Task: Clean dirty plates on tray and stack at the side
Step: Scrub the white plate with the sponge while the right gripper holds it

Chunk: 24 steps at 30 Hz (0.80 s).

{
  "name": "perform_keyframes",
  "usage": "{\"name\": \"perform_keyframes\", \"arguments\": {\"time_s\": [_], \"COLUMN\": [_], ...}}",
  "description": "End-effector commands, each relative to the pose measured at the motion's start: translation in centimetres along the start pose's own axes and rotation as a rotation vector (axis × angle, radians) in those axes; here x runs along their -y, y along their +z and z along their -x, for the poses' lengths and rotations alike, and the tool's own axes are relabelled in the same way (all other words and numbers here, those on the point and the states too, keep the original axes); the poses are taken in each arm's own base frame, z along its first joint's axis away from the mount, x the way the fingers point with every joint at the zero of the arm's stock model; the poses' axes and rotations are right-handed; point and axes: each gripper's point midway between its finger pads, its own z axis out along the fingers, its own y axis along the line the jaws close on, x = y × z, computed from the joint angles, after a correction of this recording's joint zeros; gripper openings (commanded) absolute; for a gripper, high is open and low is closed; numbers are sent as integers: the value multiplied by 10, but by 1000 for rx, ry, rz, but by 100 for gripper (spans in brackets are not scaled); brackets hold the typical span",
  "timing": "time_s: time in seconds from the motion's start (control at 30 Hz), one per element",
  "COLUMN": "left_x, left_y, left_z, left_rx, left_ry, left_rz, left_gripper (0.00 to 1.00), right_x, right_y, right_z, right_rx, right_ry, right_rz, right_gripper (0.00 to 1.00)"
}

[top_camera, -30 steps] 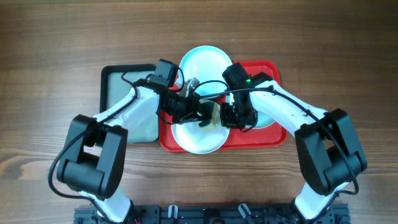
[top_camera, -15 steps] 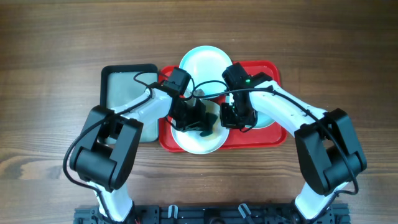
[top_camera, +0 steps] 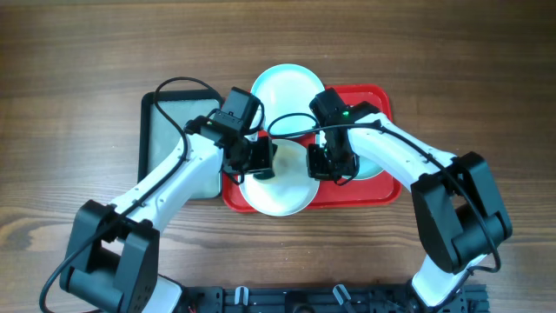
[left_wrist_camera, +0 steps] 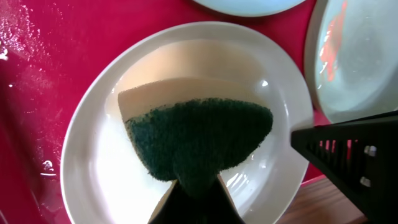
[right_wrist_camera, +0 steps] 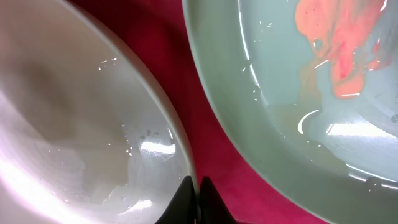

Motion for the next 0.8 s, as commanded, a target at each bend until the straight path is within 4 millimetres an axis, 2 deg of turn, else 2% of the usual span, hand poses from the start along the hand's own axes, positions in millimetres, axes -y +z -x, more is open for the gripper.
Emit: {"name": "perform_keyframes", "arguments": {"time_s": [0.0,0.1,0.17,0.23,0.33,0.4,0.47,0.53,0.57,0.63,0.77], "left_x": [-4,-12,-29,-37,-40,-41,-27,-13,-6,20,37], "left_y": [9,24,31,34,36,39,49,55,54,49,14], "left_z": [-9,-11,-10,-10,-10,-20,-39,-50,-53,-60,-31], "left_rx": [-6,-3,19,22,23,-8,-94,-144,-166,-230,-134], "left_ry": [26,40,-9,-41,-63,-116,-128,-126,-122,-82,-79], "left_rz": [66,129,220,260,273,260,150,50,12,-139,-239], "left_gripper": [4,4,4,4,4,4,4,4,4,4,4], "right_x": [3,2,2,2,2,2,2,2,2,2,2], "right_y": [3,3,3,3,3,3,3,3,3,3,3], "right_z": [-1,-2,-2,-2,-2,-2,-2,-1,-1,-1,-1], "right_rx": [-10,-13,-13,-12,-13,-13,-12,-9,-10,-10,-10], "right_ry": [-2,-2,-3,-3,-3,-4,-5,-6,-6,-6,-6], "right_rz": [-11,-5,-5,-5,-5,-5,-5,-3,-3,-4,-4], "right_gripper": [4,5,5,4,5,5,4,4,4,4,4]}}
